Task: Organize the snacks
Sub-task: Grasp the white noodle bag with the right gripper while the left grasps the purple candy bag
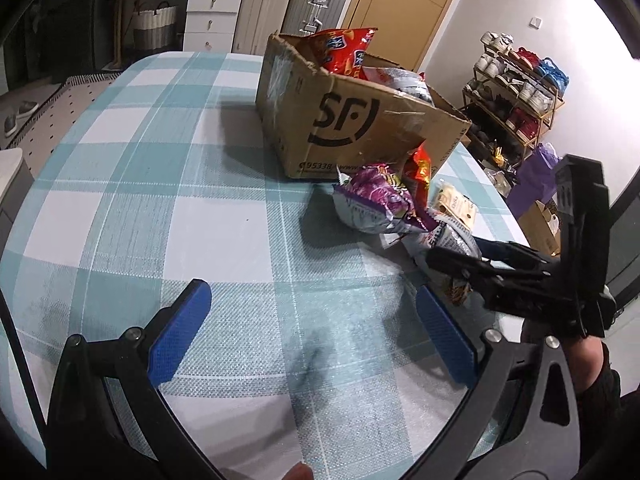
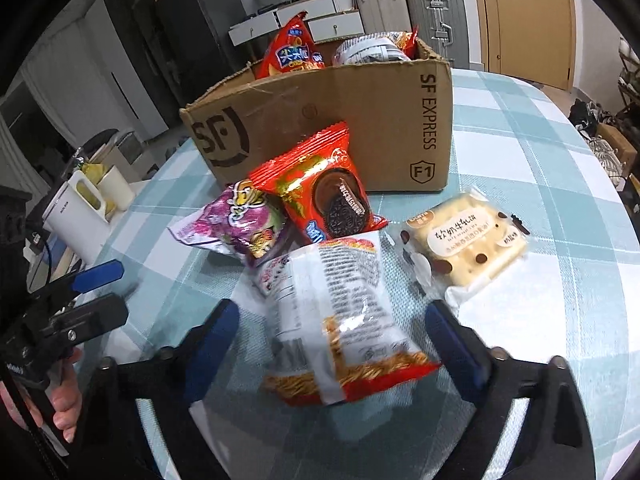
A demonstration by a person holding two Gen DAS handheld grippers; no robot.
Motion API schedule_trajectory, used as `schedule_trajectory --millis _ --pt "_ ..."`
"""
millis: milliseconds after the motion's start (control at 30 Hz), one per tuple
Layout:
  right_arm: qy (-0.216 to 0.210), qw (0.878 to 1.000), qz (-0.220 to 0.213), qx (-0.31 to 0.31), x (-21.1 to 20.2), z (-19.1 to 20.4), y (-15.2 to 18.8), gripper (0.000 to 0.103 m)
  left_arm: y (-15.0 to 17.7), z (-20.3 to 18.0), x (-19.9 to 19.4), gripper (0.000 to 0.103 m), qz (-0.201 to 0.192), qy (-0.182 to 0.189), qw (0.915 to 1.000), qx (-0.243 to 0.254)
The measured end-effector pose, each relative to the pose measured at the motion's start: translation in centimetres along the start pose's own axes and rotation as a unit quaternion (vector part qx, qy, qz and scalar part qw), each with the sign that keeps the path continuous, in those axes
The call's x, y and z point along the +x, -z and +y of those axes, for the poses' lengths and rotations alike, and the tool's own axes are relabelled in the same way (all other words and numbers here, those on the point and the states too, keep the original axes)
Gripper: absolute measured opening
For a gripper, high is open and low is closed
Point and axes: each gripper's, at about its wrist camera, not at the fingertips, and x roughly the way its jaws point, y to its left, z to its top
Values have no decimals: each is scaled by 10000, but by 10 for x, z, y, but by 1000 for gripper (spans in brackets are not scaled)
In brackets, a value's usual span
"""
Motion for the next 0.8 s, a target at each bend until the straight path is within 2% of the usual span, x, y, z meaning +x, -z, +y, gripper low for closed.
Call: schedule_trajectory --millis 33,100,133,233,500,800 --pt "-51 10000 54 -1 3 0 -1 68 0 2 1 102 10 7 10000 -25" --pt "5 9998 35 -173 7 5 -3 64 2 4 0 102 17 -5 10000 -55" --pt "25 9995 34 -322 7 7 -3 57 2 5 1 102 23 -4 10000 -81" --pt "-170 9995 -12 -254 5 2 -4 51 2 7 0 102 43 1 9999 -107" --pt "-409 9986 -117 327 -12 -18 7 50 5 3 -2 102 72 0 9999 -83" --pt "-431 9981 -285 341 -34 -16 24 50 -1 -6 -2 102 99 29 9999 12"
